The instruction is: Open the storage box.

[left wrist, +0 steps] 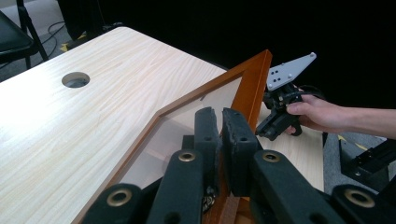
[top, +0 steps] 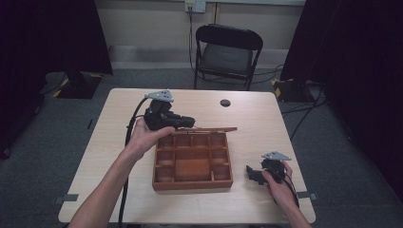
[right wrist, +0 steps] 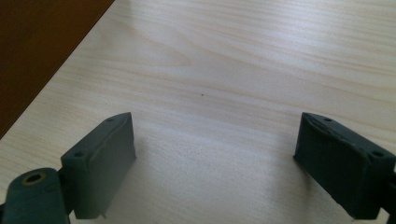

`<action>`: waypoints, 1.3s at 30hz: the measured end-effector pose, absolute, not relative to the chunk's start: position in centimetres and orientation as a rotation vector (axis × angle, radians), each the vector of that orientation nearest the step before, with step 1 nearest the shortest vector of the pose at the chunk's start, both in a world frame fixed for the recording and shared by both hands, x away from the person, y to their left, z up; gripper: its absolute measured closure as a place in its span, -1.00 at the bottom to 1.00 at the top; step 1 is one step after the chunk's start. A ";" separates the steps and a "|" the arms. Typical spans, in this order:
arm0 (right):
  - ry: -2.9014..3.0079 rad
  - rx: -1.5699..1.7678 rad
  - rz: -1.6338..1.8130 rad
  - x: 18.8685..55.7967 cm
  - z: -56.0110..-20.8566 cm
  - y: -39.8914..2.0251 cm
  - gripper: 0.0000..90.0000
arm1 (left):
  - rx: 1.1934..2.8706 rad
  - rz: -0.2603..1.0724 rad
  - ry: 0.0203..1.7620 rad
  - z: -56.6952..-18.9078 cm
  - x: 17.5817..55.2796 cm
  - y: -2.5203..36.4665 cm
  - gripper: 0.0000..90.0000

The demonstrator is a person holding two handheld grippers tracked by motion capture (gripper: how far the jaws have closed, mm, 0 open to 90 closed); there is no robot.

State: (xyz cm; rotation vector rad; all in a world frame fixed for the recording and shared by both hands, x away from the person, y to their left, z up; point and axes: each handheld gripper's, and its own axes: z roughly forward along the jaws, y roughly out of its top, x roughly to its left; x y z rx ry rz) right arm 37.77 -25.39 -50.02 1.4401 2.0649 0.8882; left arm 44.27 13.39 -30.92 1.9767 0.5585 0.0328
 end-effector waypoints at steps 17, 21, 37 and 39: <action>2.065 1.440 0.888 37.8 -50.0 -25.4 -0.75 | 1.981 0.040 0.556 -30.9 44.3 13.4 0.89; 2.065 1.440 0.888 37.8 -50.0 -25.4 -0.75 | 1.981 0.040 0.558 -30.8 44.3 13.4 0.89; 2.066 1.440 0.888 37.8 -50.0 -25.4 -0.75 | 1.977 0.054 0.559 -30.8 44.3 13.3 0.90; 2.066 1.440 0.888 37.8 -50.0 -25.4 -0.75 | 1.976 0.053 0.559 -30.8 44.3 13.3 0.90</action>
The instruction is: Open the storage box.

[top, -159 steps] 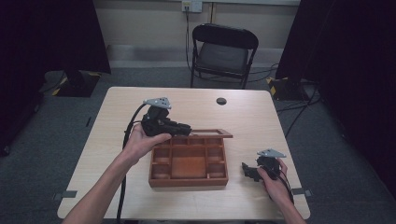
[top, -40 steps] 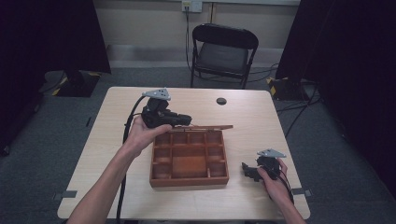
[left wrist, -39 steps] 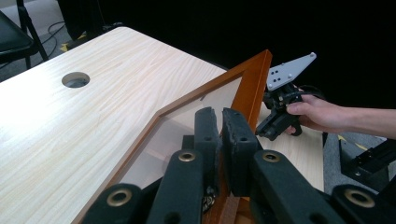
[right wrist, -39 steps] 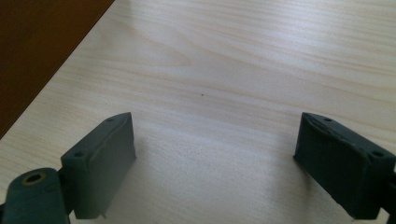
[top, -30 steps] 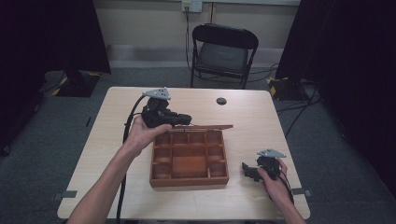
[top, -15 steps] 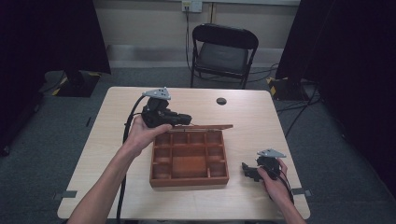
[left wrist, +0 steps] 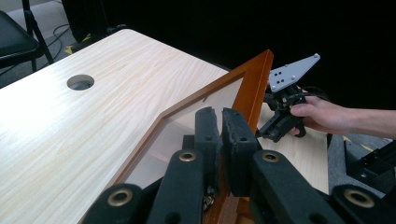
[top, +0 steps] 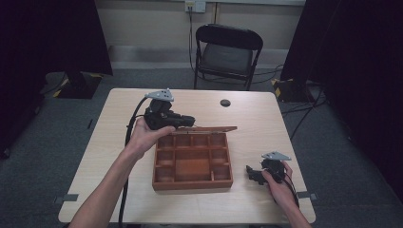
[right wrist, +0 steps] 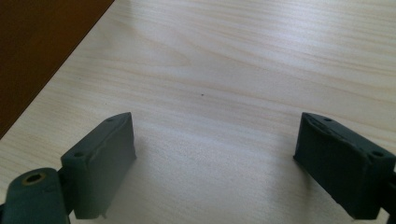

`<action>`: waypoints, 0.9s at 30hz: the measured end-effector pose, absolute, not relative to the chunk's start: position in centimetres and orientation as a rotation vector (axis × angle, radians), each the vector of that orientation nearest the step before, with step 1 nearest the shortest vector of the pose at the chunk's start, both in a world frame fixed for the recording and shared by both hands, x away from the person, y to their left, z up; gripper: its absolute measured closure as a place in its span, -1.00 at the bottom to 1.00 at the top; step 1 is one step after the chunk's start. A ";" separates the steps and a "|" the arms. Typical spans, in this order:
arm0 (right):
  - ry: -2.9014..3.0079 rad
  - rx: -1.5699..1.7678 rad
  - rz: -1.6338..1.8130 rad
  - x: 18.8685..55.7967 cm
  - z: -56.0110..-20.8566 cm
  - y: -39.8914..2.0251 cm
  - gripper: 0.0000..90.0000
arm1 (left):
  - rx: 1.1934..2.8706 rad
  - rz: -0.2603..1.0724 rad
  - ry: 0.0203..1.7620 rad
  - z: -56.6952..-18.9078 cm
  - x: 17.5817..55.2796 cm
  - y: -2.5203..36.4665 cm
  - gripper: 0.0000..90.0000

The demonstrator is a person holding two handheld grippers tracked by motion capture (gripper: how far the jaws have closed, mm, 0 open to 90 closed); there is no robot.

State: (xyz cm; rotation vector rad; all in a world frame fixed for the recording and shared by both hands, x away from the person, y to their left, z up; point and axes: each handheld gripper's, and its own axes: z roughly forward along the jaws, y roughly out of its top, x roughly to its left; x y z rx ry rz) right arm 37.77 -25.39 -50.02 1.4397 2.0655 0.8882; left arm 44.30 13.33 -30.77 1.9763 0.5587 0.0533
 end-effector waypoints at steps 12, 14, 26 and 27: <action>2.066 1.440 0.888 37.8 -50.0 -25.4 -0.75 | 1.977 0.056 0.555 -30.8 44.3 13.3 0.90; 2.066 1.440 0.888 37.8 -50.0 -25.4 -0.75 | 1.977 0.055 0.555 -30.8 44.3 13.3 0.90; 2.066 1.440 0.888 37.8 -50.0 -25.4 -0.75 | 1.956 0.042 0.554 -30.8 44.4 13.4 0.98; 2.066 1.440 0.888 37.8 -50.0 -25.4 -0.75 | 1.958 0.047 0.553 -30.8 44.4 13.4 0.98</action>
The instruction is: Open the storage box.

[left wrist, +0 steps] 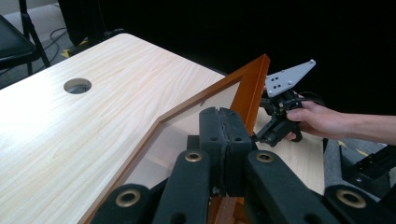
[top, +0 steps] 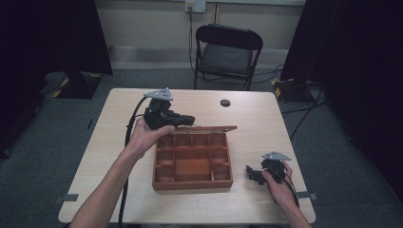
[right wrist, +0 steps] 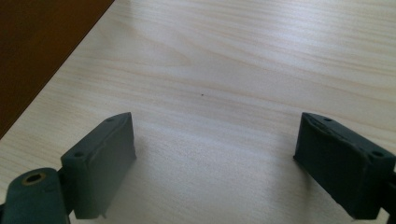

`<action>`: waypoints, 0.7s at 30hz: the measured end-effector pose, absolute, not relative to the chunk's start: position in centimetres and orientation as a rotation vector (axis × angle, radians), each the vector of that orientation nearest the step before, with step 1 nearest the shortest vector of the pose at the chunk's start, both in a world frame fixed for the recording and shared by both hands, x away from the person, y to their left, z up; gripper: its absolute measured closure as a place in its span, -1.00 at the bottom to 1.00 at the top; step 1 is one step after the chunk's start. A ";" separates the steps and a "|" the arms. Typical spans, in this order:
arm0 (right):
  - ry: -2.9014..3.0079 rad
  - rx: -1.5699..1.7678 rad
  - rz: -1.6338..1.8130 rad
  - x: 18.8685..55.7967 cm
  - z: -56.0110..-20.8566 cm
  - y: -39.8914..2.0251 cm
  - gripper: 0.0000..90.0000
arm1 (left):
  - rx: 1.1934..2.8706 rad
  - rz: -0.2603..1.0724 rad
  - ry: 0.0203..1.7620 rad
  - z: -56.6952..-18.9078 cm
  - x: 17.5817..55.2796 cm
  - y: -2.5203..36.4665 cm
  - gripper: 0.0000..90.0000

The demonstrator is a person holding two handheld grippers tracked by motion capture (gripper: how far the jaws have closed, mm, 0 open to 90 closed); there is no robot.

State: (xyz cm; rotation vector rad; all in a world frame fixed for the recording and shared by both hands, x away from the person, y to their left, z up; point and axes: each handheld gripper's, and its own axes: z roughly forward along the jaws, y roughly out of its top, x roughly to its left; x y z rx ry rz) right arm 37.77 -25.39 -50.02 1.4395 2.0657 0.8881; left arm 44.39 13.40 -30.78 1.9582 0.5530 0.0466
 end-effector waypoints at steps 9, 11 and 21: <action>2.066 1.440 0.888 37.8 -50.0 -25.4 -0.75 | 1.951 0.045 0.557 -30.8 44.4 13.5 0.98; 2.066 1.440 0.888 37.8 -50.0 -25.4 -0.75 | 1.953 0.046 0.556 -30.8 44.4 13.4 0.98; 2.066 1.440 0.888 37.8 -50.0 -25.4 -0.75 | 1.953 0.051 0.561 -30.8 44.4 13.4 0.98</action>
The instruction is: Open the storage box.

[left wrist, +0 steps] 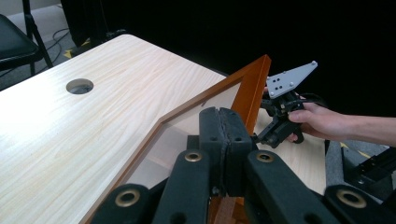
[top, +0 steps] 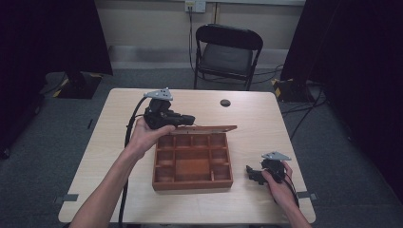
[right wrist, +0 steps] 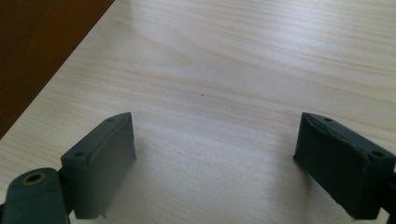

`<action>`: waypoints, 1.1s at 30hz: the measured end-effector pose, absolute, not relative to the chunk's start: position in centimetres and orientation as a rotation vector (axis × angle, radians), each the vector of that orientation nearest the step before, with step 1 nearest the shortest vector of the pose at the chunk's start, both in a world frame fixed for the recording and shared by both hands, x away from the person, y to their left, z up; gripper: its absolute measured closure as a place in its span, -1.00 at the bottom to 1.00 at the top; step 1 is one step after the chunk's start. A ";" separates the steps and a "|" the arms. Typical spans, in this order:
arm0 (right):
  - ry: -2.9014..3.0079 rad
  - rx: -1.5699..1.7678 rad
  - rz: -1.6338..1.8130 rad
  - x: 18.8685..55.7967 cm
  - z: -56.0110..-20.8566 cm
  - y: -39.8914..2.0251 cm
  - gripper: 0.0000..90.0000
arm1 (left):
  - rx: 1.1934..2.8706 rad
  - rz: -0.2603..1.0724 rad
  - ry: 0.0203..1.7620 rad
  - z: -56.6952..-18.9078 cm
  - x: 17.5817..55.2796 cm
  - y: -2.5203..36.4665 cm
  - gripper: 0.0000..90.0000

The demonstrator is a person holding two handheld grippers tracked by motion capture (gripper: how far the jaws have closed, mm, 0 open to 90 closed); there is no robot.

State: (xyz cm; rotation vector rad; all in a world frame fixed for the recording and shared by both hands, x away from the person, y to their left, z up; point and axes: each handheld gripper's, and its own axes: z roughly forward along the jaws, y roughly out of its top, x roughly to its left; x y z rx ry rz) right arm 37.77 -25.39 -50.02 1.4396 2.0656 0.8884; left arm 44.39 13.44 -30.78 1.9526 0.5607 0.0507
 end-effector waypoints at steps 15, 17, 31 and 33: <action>2.066 1.440 0.888 37.8 -50.0 -25.4 -0.75 | 1.949 0.053 0.563 -30.8 44.4 13.5 0.97; 2.066 1.440 0.888 37.8 -50.0 -25.4 -0.75 | 1.946 0.051 0.564 -30.8 44.4 13.5 0.97; 2.066 1.440 0.888 37.8 -50.0 -25.4 -0.75 | 1.947 0.053 0.562 -30.8 44.4 13.5 0.97; 2.065 1.440 0.888 37.8 -50.0 -25.4 -0.75 | 1.947 0.053 0.562 -30.8 44.4 13.5 0.97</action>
